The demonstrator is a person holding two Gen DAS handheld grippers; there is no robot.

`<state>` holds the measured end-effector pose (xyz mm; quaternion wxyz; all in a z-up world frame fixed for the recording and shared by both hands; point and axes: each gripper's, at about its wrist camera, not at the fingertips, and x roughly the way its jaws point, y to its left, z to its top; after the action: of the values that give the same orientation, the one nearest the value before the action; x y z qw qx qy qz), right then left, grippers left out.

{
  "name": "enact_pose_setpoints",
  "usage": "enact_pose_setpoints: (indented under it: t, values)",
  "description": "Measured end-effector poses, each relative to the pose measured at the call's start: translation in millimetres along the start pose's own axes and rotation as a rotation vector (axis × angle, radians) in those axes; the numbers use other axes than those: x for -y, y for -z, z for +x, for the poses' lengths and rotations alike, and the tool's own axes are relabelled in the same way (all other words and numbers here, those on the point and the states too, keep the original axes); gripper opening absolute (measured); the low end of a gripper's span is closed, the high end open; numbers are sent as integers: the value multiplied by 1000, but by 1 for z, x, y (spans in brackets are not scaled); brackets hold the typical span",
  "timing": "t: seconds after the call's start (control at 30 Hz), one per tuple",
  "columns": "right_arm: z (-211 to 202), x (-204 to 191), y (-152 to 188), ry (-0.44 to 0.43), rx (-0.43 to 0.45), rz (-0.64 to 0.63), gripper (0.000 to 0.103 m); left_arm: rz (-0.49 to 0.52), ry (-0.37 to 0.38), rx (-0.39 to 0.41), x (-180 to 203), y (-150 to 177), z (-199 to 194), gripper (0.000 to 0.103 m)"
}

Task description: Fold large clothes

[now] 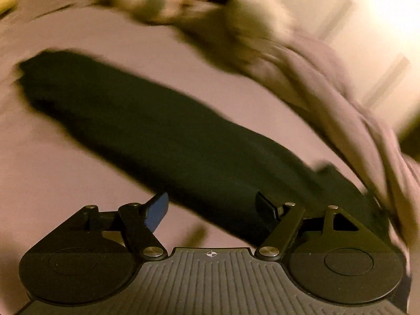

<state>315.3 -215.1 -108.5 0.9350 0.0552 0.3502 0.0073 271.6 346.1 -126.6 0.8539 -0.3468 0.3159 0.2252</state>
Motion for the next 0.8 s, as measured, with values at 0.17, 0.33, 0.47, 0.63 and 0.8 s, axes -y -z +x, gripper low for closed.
enact_pose_setpoints:
  t: [0.17, 0.33, 0.47, 0.63, 0.8]
  values:
    - [-32, 7, 18, -50, -5, 91, 26, -190, -92, 49, -64, -32, 20, 63]
    - [-42, 29, 36, -92, -66, 254, 26, -476, 2, 123, -118, -60, 33, 52]
    - [-42, 34, 45, -79, -79, 280, 26, -649, 29, 112, -149, -65, 51, 16]
    - [-41, 25, 47, -46, -67, 249, 26, -532, -4, 139, -141, -61, 44, 9]
    - [-40, 24, 43, -57, -77, 255, 26, -345, -9, 186, -99, -69, 17, 9]
